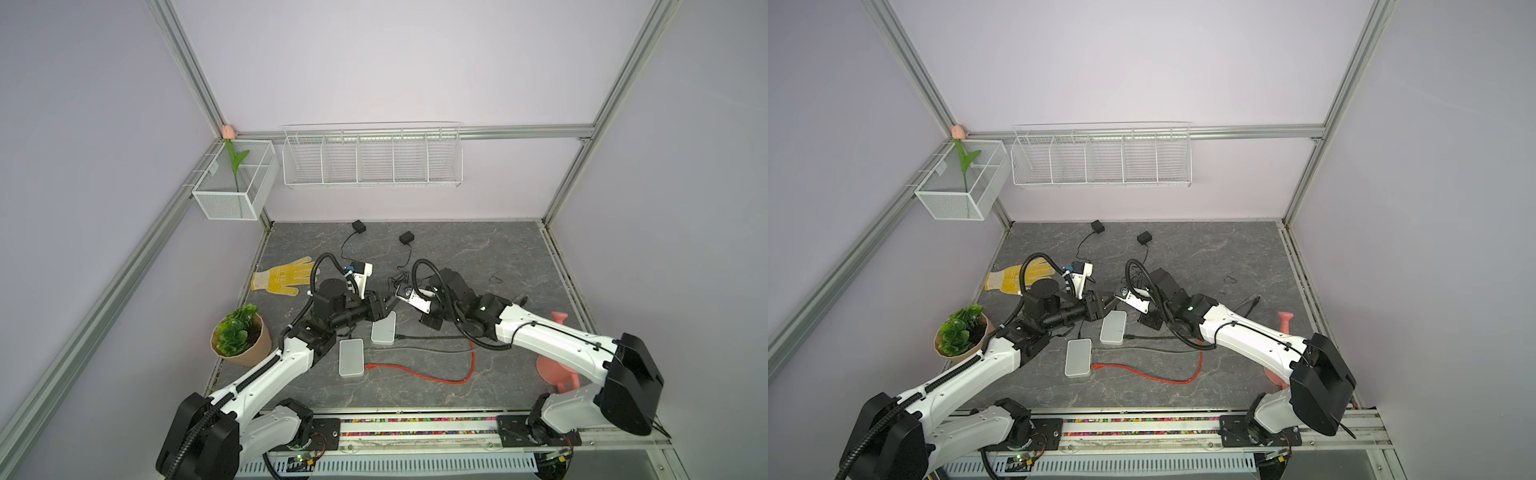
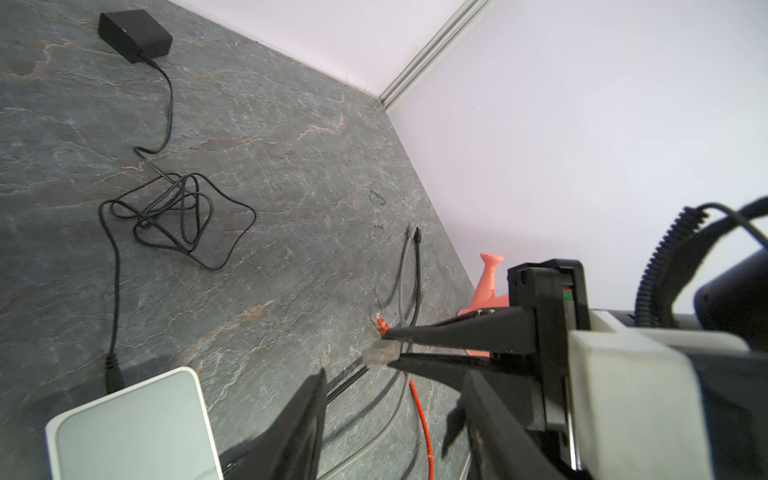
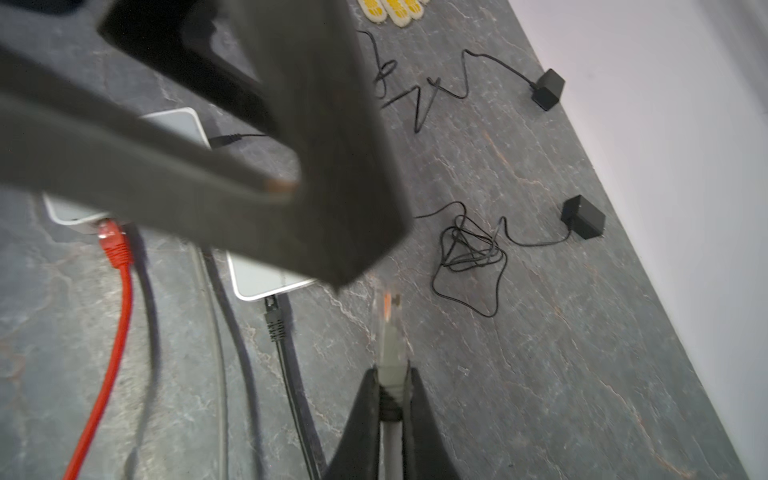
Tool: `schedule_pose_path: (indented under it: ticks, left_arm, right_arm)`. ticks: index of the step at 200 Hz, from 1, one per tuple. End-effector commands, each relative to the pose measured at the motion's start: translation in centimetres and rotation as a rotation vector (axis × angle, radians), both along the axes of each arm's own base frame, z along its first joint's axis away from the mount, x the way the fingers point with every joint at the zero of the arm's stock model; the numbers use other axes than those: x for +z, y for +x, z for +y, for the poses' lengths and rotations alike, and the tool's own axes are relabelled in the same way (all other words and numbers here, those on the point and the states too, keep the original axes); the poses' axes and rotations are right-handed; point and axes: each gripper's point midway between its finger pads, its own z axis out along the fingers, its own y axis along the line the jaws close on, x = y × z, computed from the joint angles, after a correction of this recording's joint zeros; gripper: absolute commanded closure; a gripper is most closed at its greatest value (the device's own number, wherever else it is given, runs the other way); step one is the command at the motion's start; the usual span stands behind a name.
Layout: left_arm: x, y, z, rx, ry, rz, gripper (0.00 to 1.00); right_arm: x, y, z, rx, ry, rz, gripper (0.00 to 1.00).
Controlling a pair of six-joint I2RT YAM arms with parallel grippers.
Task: Insert the plug into the switch port
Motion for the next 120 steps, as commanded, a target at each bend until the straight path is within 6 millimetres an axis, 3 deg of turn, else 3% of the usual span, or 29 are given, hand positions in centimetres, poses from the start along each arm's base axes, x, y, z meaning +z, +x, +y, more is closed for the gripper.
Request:
schedule_pose_path:
  ticks: [1,42,120]
  left_arm:
    - [2.6,-0.7,-0.4,-0.051,-0.050,-0.087,0.47]
    - [3.0,-2.5,0.6,-0.070,-0.055,-0.184,0.46]
    - [2.3,-4.0,1.0,-0.104,-0.036,-0.200,0.46]
  right_arm:
    - [-0.3,-2.4,0.4,0.113,-0.005,0.159,0.93]
    - [0.8,-4.1,0.7,0.213,0.044,0.391,0.93]
    - [2.5,-3.9,1.3,0.272,0.113,0.433,0.93]
